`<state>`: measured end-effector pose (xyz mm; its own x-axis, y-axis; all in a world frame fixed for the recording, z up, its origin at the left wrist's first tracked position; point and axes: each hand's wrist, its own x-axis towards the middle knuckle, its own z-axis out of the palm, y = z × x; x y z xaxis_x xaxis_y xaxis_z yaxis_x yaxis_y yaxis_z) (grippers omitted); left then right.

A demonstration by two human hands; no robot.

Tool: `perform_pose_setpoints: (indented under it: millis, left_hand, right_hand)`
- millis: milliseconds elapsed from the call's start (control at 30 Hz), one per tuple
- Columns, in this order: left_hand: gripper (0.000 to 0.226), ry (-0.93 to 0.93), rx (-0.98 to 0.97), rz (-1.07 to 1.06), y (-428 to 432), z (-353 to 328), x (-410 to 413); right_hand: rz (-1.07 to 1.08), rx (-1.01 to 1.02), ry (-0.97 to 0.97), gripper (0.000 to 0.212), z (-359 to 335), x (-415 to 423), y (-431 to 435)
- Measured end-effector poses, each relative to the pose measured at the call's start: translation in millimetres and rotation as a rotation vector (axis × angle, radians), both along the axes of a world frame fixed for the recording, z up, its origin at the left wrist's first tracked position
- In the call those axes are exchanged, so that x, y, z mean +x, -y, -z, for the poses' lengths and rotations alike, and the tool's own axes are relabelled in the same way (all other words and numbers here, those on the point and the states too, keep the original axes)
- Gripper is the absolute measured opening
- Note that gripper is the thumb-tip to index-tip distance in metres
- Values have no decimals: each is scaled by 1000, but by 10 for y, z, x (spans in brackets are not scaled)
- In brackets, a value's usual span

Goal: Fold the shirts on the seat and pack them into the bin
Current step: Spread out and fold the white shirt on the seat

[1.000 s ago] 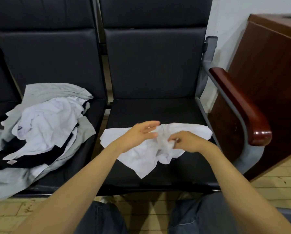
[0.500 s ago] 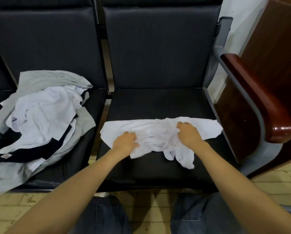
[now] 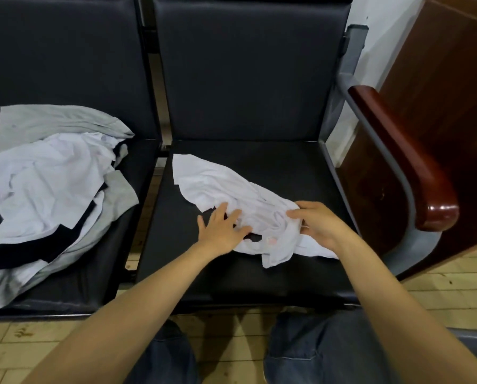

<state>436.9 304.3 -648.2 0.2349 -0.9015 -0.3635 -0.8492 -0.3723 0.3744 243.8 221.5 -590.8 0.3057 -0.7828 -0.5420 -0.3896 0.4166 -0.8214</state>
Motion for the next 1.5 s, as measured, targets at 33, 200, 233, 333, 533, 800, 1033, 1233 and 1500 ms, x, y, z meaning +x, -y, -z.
perform_pose_setpoints:
  millis: [33, 200, 233, 333, 533, 800, 1033, 1233, 1500]
  left_hand:
    - [63, 80, 35, 37, 45, 21, 77]
    - [63, 295, 87, -125, 439, -73, 621]
    - [68, 277, 72, -156, 495, -123, 674]
    - [81, 162, 29, -38, 529, -221, 541]
    - [18, -276, -197, -31, 29, -153, 95]
    - [48, -448, -160, 406, -651, -520, -187]
    - [38, -278, -324, -213, -322, -364, -125]
    - [73, -236, -155, -492, 217, -196, -260]
    - [25, 85, -244, -229, 409, 4, 26]
  right_hand:
    - [48, 1, 86, 19, -48, -28, -6]
    - [188, 7, 178, 27, -195, -228, 55]
    - [115, 11, 97, 25, -185, -246, 30]
    - [-161, 28, -220, 21, -68, -246, -65]
    - [-51, -97, -427, 63, 130, 3, 19]
    - [76, -241, -163, 4, -132, -58, -5]
    - [-535, -191, -851, 38, -66, -102, -6]
    - [-226, -404, -518, 47, 145, 303, 396]
    - [-431, -453, -735, 15, 348, 553, 604]
